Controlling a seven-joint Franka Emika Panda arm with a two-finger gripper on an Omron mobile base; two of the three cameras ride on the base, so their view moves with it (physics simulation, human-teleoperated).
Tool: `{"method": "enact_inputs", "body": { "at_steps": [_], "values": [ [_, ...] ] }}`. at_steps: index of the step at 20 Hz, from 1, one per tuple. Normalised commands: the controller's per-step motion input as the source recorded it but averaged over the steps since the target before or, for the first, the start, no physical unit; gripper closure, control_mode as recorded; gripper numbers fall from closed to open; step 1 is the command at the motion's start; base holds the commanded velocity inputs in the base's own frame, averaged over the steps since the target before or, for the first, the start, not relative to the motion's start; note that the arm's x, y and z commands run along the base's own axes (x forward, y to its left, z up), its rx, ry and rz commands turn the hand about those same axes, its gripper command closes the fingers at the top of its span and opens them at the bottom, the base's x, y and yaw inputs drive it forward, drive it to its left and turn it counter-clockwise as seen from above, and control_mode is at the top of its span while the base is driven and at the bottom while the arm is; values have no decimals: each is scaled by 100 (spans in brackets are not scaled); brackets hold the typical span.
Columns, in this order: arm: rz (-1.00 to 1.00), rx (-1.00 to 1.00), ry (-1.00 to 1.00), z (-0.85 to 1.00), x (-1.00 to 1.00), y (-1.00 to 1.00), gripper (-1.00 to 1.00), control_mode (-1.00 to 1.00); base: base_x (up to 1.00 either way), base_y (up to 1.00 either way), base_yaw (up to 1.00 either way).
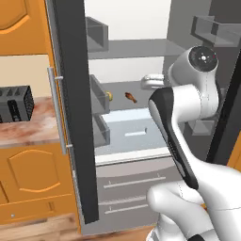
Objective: Place one potato and one chicken drumstick in each tupperware on the nearby counter, to pack two identical lunches.
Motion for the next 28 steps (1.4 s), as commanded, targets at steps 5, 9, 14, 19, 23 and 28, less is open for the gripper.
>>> {"method": "enact_inputs", "body": {
  "at_steps": [5, 9, 14, 19, 23, 28],
  "values": [
    [0, 0, 0, 0, 0, 0, 100, 100, -100, 0, 0],
    [0, 0, 0, 0, 0, 0, 100, 100, -97, 25, 0],
    [0, 0, 0, 0, 0, 0, 100, 100, -22, 98, -3],
    [0, 0, 0, 0, 0, 0, 100, 100, 0, 100, -9],
    [0, 0, 0, 0, 0, 0, 100, 100, 0, 100, -11],
    [0, 0, 0, 0, 0, 0, 100, 100, 0, 100, -12]
  ]
}}
